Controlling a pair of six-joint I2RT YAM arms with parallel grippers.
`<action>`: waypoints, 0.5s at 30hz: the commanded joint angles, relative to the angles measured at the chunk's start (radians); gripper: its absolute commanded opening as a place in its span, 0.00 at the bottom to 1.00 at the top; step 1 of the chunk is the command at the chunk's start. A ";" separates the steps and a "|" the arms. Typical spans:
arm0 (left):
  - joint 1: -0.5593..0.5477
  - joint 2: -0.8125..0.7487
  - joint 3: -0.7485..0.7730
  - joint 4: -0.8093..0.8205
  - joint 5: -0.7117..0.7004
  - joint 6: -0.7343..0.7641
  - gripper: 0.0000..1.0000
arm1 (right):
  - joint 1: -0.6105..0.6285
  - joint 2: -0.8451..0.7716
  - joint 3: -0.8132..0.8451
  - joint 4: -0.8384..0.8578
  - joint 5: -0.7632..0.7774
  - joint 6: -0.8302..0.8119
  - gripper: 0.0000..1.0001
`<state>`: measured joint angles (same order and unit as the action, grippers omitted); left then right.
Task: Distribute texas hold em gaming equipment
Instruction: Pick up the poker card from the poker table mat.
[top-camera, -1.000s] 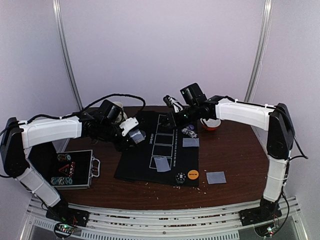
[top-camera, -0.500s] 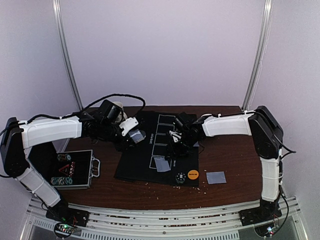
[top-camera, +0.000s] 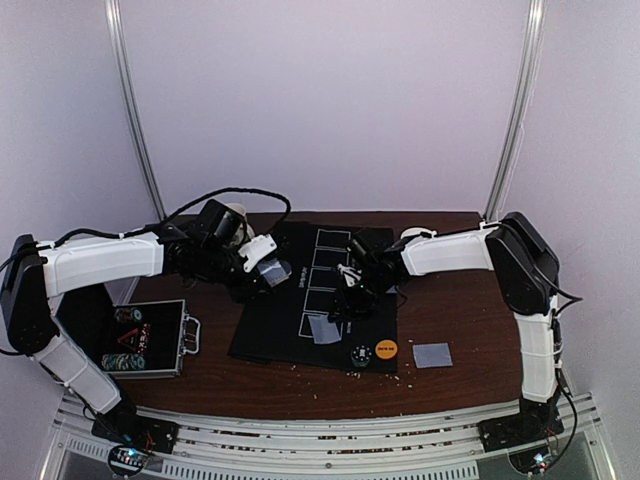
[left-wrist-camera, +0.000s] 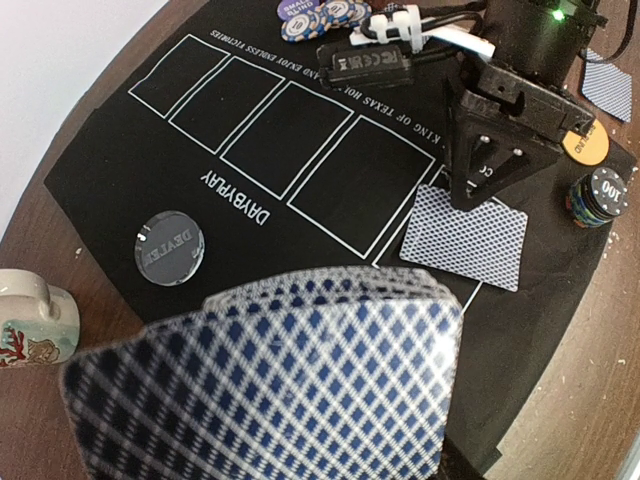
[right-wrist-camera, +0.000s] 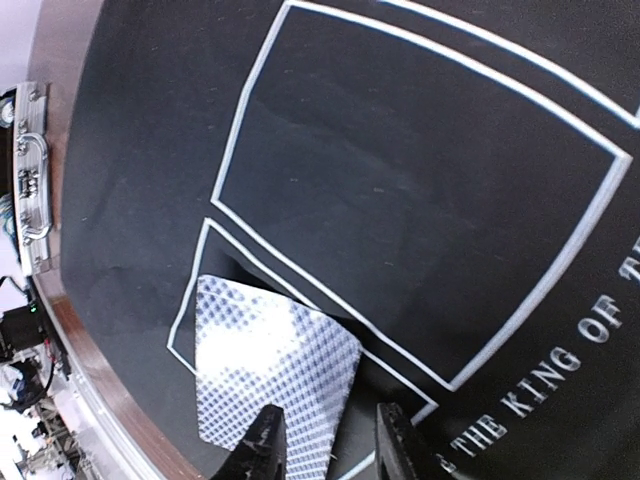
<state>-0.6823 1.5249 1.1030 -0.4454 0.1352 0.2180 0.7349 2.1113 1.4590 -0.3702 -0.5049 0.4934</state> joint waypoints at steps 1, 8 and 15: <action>0.003 -0.014 0.002 0.023 0.007 0.000 0.46 | 0.000 0.039 -0.033 0.047 -0.085 0.027 0.31; 0.002 -0.016 0.001 0.024 0.005 0.000 0.46 | -0.011 0.056 -0.035 0.081 -0.109 0.049 0.17; 0.002 -0.014 0.003 0.023 0.007 0.000 0.46 | -0.023 0.009 0.024 0.013 -0.105 -0.031 0.00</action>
<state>-0.6823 1.5249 1.1030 -0.4454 0.1349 0.2180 0.7212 2.1414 1.4391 -0.2916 -0.6003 0.5217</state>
